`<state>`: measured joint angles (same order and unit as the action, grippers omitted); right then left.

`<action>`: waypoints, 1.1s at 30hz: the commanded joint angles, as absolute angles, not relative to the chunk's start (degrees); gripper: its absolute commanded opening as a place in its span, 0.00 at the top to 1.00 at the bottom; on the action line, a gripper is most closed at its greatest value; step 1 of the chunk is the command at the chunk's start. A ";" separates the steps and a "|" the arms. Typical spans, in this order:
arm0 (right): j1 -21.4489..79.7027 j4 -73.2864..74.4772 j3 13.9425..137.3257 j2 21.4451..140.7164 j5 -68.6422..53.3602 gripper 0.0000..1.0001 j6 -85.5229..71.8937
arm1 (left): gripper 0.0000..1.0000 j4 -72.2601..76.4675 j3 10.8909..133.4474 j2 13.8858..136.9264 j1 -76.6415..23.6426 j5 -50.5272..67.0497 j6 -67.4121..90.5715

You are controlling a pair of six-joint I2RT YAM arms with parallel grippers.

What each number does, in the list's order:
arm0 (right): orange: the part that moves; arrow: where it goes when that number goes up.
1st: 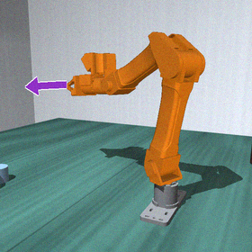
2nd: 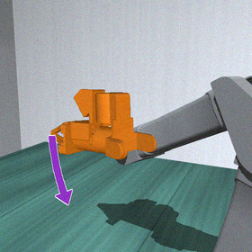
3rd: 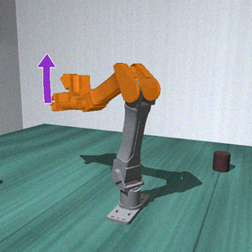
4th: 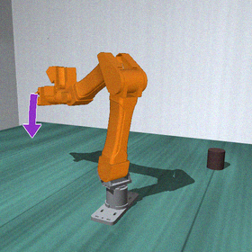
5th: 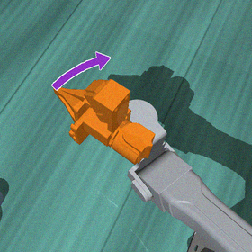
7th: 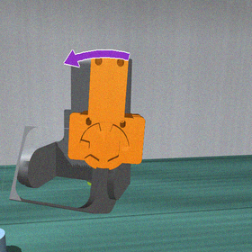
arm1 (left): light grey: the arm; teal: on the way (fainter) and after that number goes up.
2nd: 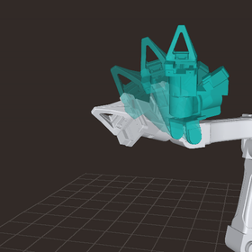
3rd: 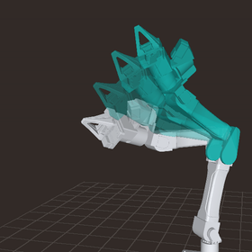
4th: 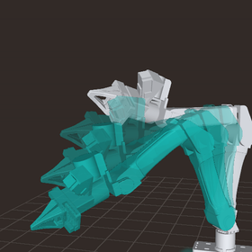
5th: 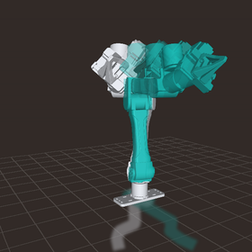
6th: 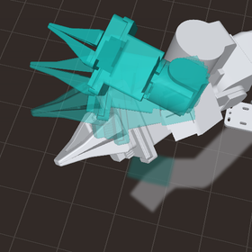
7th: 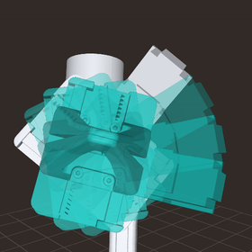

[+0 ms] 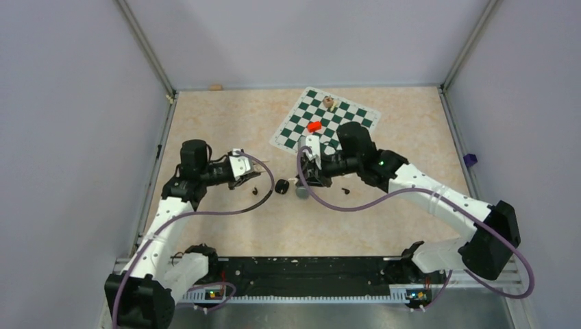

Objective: Insert the wireless bluetooth earbuds into the charging case

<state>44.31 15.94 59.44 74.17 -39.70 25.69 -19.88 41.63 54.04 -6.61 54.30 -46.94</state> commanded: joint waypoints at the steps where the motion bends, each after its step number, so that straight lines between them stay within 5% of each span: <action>1: 43.97 18.10 68.68 76.95 -44.22 1.00 18.86 | 1.00 -25.40 45.85 54.27 -9.48 51.76 -54.05; 33: 45.24 15.87 72.72 89.23 -39.64 1.00 6.09 | 1.00 -19.52 39.57 50.76 -15.72 52.28 -48.43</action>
<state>44.56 17.61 69.12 88.68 -41.30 7.14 -22.04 39.97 51.88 -15.29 50.72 -48.73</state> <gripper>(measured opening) 0.118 0.317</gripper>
